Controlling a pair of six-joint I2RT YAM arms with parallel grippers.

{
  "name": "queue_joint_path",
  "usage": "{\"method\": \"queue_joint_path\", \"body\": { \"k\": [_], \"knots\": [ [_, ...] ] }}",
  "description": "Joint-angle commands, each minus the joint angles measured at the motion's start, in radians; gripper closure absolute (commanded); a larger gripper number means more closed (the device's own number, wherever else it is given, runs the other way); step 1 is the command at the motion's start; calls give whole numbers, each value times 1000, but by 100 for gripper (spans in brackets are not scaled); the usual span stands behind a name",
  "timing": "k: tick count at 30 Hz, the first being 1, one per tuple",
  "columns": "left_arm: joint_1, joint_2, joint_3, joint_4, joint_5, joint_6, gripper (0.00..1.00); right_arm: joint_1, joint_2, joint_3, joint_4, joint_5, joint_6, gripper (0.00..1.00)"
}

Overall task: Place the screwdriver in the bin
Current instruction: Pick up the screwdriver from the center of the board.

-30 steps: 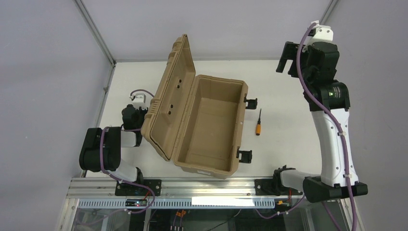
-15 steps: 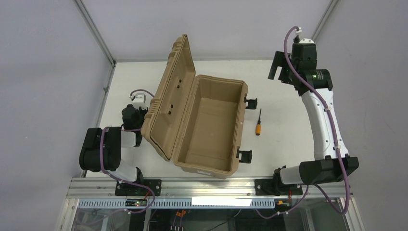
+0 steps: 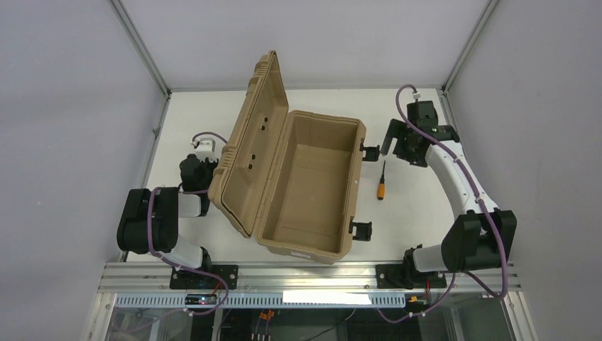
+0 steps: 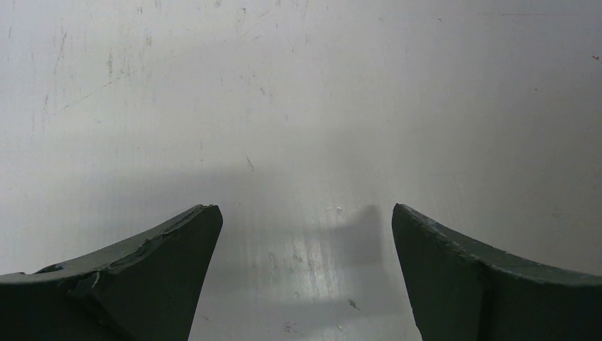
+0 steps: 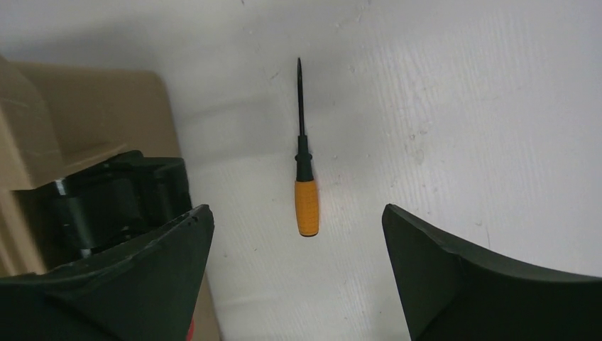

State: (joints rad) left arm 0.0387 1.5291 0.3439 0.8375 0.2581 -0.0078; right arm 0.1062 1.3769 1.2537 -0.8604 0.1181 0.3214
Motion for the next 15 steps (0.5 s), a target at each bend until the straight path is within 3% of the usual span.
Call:
{"method": "queue_joint_path", "body": {
  "k": [1, 15],
  "knots": [
    [-5, -20, 10, 29, -8, 11, 1, -5, -18, -91, 110, -36, 57, 9],
    [-5, -20, 10, 29, -8, 10, 1, 24, 78, -341, 283, -66, 88, 24]
  ]
}}
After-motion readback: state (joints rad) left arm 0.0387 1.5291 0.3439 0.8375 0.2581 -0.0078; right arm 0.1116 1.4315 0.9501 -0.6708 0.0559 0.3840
